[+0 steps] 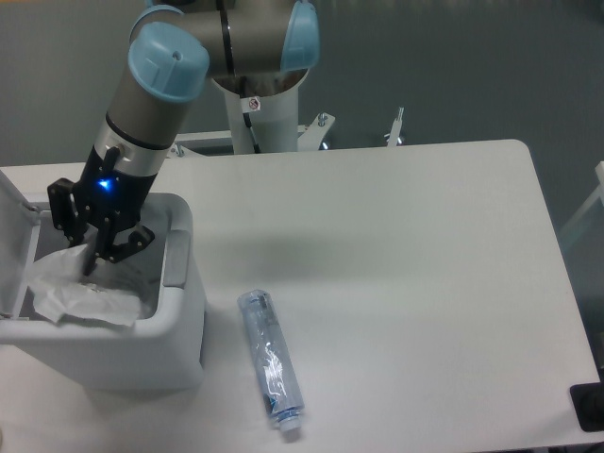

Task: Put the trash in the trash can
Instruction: 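Open the gripper, rise out of the bin, move toward the bottle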

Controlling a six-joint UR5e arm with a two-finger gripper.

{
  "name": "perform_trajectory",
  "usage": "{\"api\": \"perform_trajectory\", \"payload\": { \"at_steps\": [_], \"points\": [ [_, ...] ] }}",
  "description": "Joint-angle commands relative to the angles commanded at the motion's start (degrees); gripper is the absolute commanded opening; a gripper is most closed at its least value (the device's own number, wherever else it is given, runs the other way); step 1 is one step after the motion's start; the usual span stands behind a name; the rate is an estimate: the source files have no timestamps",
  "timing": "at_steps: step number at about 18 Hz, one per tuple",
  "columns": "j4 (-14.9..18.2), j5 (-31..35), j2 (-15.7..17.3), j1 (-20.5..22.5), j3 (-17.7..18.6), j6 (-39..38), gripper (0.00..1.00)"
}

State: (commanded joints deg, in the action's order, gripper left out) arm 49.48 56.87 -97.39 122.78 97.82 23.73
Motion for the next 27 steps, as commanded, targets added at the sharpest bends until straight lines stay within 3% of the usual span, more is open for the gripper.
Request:
{"api": "perform_trajectory", "payload": {
  "at_steps": [3,7,10,13,15,18,22,25,27],
  "points": [
    [0.0,-0.2,2.1,0.7,-0.3,-0.1,1.00],
    [0.1,-2.2,6.8,5.1,0.3,-1.0,1.00],
    [0.2,-4.2,10.5,13.4,0.2,-5.0,1.00],
    [0.0,-4.2,10.3,19.8,-0.4,-12.5,1.00],
    [-0.4,-4.1,7.2,22.8,-0.8,-14.4,1.00],
    [-0.4,-2.8,1.2,23.9,-5.0,-16.2,1.00],
    [0.0,9.7,-7.5,23.2,-10.2,-17.0,1.00],
    [0.1,11.4,-14.1,21.0,-13.5,-18.5,1.00],
    [1.2,12.8,-16.8,20.1,-14.6,-18.5,1.00]
  ]
}}
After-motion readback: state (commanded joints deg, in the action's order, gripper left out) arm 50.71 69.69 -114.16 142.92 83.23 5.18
